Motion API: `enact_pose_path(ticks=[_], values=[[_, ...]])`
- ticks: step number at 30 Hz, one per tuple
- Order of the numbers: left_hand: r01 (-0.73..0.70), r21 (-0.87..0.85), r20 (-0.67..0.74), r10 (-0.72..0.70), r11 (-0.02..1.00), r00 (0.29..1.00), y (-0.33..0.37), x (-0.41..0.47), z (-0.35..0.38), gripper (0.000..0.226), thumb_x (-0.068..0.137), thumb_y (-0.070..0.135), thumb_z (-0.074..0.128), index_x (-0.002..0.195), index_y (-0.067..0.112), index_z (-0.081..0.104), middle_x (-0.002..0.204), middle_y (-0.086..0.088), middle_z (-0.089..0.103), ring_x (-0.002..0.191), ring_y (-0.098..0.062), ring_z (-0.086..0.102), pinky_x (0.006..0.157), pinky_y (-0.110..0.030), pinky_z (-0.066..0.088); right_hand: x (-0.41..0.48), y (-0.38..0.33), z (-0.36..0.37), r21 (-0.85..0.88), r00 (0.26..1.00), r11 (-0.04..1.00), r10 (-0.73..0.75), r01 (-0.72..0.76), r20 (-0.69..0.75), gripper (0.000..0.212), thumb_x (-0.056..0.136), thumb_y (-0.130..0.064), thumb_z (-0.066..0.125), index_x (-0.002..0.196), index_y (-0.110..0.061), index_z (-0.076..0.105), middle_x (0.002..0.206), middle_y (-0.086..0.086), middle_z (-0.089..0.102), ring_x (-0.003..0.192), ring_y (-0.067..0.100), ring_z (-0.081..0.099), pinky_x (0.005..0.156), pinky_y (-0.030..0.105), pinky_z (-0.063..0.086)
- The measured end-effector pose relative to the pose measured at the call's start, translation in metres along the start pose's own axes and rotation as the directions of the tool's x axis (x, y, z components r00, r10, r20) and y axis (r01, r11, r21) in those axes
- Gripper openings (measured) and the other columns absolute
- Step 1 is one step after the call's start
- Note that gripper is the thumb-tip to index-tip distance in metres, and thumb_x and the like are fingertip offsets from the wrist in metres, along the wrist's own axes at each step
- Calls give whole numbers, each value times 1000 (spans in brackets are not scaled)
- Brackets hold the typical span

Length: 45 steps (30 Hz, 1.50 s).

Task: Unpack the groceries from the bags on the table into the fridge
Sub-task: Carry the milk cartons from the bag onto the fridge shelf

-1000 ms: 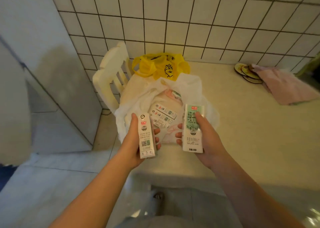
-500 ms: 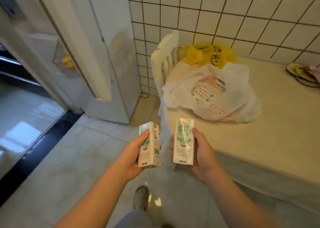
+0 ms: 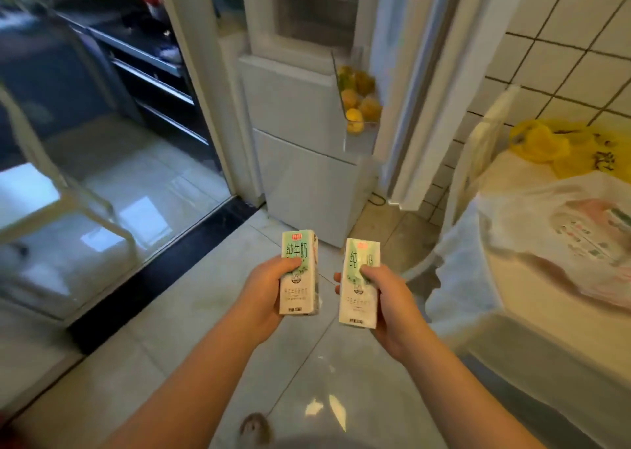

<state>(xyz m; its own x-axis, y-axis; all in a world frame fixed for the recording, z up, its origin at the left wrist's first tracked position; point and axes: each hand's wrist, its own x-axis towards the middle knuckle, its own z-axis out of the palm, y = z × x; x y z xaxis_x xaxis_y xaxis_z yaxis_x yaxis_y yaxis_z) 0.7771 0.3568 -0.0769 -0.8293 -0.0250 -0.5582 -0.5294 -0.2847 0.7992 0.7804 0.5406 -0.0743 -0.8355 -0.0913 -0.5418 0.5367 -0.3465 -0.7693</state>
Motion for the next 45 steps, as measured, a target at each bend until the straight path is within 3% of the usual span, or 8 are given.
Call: enact_pose_path(ticks=[7,11,14,18,25,33,37,45], values=[[-44,-10,-87,43,999,995,63,34,-144,29,95,24,64,123,18,68,103,-11,76,100,-33,72,77,-47,58,59,27,154,-40,997,999,26,-23,70,32,95,-1,48,119,-19,61,110,13,72,103,31,69,71,44,56],[-75,-44,-126,69,996,990,100,54,-192,29,96,23,64,124,19,69,108,-11,75,104,-34,70,78,-49,58,85,23,211,-75,996,997,-24,30,82,32,95,-3,54,120,-22,62,106,7,75,100,28,72,81,48,59],[-108,-65,-123,99,992,987,128,73,-209,28,96,23,63,123,19,69,110,-12,74,104,-33,70,73,-44,56,107,11,239,-103,993,989,-100,107,67,35,95,-5,57,124,-23,60,105,5,75,96,25,73,74,42,59],[-161,-60,-122,153,985,981,163,105,-213,24,96,23,64,120,23,71,110,-9,74,106,-30,69,78,-41,55,144,-14,266,-118,981,974,-192,195,36,36,97,-10,58,130,-24,57,104,1,76,88,20,73,66,36,56],[-311,-2,-75,310,950,948,255,177,-187,20,98,24,61,117,25,69,106,-4,76,103,-27,72,91,-52,57,234,-82,311,-137,934,924,-349,357,79,29,101,-20,55,129,-24,58,105,3,75,89,22,73,69,40,57],[-569,98,-66,576,816,815,401,273,-126,21,98,21,62,119,23,66,106,-1,76,98,-20,74,88,-48,59,340,-227,366,-98,826,821,-553,563,112,28,103,-22,49,129,-26,58,106,1,75,90,20,74,65,32,59],[-683,123,-48,692,720,720,470,315,-94,28,99,24,60,127,23,60,109,2,74,97,-15,73,78,-33,60,377,-304,390,-59,757,756,-644,652,107,28,104,-23,47,130,-26,59,102,-1,75,88,18,74,63,27,58],[-862,172,19,873,477,487,589,380,-26,32,104,22,49,136,21,51,114,5,69,93,-1,70,66,-14,55,427,-436,420,-56,530,527,-841,848,111,32,104,-19,45,133,-27,56,106,-3,73,88,9,73,66,23,58]])
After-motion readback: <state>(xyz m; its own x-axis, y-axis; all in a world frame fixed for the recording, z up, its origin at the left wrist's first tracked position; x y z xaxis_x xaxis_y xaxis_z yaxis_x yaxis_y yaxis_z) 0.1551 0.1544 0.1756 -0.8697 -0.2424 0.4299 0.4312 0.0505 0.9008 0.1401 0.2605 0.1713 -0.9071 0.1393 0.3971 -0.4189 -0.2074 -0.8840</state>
